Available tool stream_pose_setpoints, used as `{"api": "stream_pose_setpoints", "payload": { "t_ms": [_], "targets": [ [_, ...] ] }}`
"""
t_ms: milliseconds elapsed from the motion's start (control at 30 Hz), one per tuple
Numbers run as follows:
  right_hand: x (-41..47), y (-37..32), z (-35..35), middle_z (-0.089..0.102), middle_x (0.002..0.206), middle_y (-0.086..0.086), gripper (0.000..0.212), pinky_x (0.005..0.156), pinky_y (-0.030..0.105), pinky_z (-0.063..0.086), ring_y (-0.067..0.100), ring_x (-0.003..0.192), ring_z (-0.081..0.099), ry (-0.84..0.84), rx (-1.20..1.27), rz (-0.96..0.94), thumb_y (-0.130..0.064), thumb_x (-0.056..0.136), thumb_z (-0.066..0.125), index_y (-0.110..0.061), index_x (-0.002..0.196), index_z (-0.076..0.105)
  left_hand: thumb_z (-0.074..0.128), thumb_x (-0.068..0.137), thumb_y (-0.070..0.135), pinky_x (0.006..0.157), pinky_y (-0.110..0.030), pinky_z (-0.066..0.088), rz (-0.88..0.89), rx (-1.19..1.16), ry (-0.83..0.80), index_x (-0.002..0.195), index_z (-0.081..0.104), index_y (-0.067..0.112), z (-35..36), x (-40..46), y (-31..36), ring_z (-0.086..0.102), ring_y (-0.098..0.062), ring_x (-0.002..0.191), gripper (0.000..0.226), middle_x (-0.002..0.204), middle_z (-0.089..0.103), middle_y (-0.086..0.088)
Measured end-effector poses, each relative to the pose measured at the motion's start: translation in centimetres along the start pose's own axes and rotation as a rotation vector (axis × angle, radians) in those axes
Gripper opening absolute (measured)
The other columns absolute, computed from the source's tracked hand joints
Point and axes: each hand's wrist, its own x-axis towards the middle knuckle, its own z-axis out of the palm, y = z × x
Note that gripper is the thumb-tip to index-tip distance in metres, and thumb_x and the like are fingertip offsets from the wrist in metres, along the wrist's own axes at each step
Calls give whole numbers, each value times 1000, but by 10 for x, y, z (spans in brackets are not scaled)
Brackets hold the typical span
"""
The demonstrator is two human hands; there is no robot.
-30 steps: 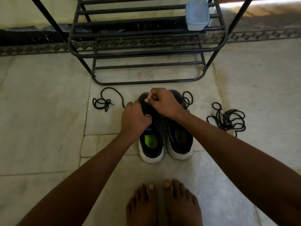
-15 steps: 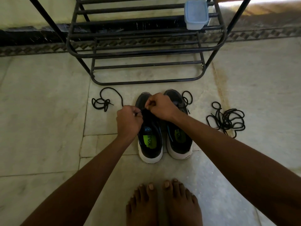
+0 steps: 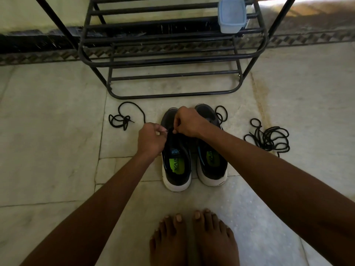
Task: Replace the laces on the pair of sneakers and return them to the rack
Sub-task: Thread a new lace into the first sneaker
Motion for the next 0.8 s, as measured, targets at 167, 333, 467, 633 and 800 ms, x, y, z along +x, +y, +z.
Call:
{"api": "stream_pose_setpoints", "payload": {
  "t_ms": [167,333,467,633,800],
  "targets": [
    [0,-2,-2,72,98,14,12,89,42,59,25,95,69,-46,-3,23,-12,84,79,-5,93,74,72,93,12,81,-22,47,9,-22,-18,85,72,19,-1,-1,3,64,-10,90,10,92,68,4],
    [-13,-2,0,75,97,13,15,90,31,54,19,92,68,-26,82,-18,1,92,62,-2,91,77,72,93,12,78,-19,47,12,-47,3,85,72,19,-1,-4,2,64,-10,90,10,91,68,5],
    [-20,-6,9,74,94,15,18,78,24,50,22,88,69,70,113,12,6,91,59,3,87,76,72,93,11,83,-22,48,21,-52,-2,84,71,19,-2,-3,2,64,-11,91,11,91,68,4],
    [-16,-6,27,75,83,15,19,81,28,56,22,82,70,200,136,68,3,85,62,-2,75,77,73,92,11,86,-25,50,1,-78,-3,83,72,18,-2,-1,1,66,-13,94,11,91,69,2],
    [-15,-8,45,66,98,17,23,84,34,54,26,96,61,276,129,96,-4,80,68,-24,69,65,74,90,12,87,-29,56,-30,-112,-5,80,73,22,-1,2,-4,69,-15,93,14,95,75,-1]
  ]
}}
